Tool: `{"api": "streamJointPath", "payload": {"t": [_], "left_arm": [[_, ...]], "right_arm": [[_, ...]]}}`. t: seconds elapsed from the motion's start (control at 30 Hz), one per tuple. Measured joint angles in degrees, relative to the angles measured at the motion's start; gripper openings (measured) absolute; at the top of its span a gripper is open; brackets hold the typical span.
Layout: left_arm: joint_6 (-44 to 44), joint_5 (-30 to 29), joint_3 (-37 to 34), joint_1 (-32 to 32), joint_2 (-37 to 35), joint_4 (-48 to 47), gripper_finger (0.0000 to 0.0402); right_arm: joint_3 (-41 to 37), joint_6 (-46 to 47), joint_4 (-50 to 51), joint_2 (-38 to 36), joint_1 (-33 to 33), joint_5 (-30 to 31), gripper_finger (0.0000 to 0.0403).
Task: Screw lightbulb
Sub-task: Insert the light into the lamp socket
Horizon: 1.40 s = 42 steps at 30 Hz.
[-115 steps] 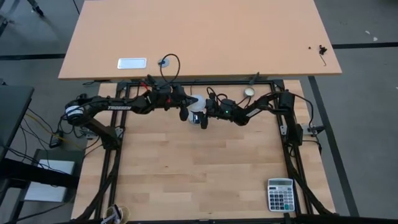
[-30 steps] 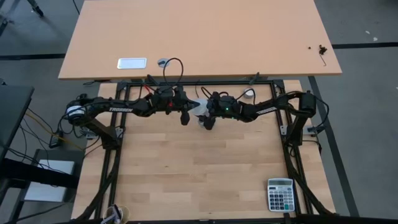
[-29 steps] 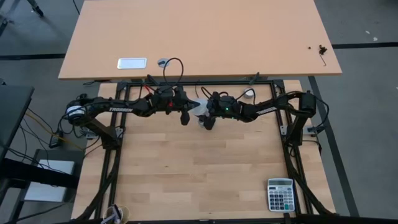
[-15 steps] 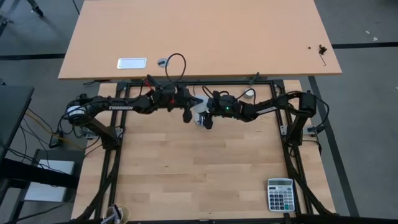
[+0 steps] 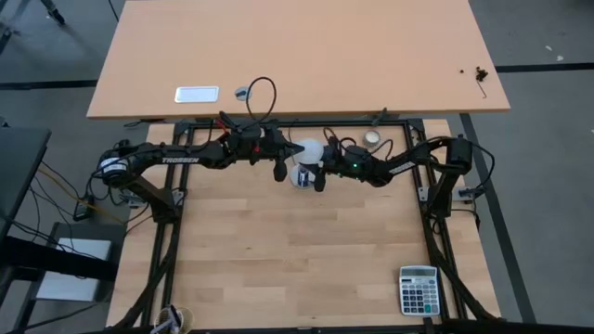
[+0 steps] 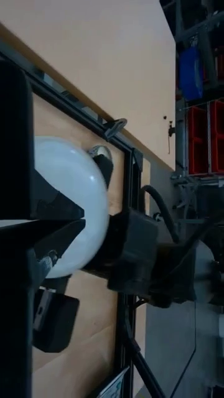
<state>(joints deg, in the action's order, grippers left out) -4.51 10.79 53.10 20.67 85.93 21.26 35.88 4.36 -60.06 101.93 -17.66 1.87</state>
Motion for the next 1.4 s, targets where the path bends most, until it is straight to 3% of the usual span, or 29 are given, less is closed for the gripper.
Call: {"api": "streamJointPath", "payload": {"t": [0.33,0.67,1.17,1.4], "left_arm": [[0.03,0.44,0.04,0.00,-0.04,0.07,0.0000],[0.22,0.44,0.13,0.06,-0.11,0.10,0.0000],[0.67,0.38,0.11,0.36,2.96,-0.04,0.0000],[1.44,-1.11,0.09,0.26,4.42,0.39,0.0000]], "right_arm": [[-0.50,-0.99,-2.93,0.25,-0.12,0.00,0.0165],[-0.37,0.80,-18.72,11.91,-0.12,-0.46,0.0165],[4.16,0.64,-20.82,19.60,-0.33,-0.26,0.0164],[2.06,-0.46,-19.72,17.18,-0.21,-0.41,0.0163]]}}
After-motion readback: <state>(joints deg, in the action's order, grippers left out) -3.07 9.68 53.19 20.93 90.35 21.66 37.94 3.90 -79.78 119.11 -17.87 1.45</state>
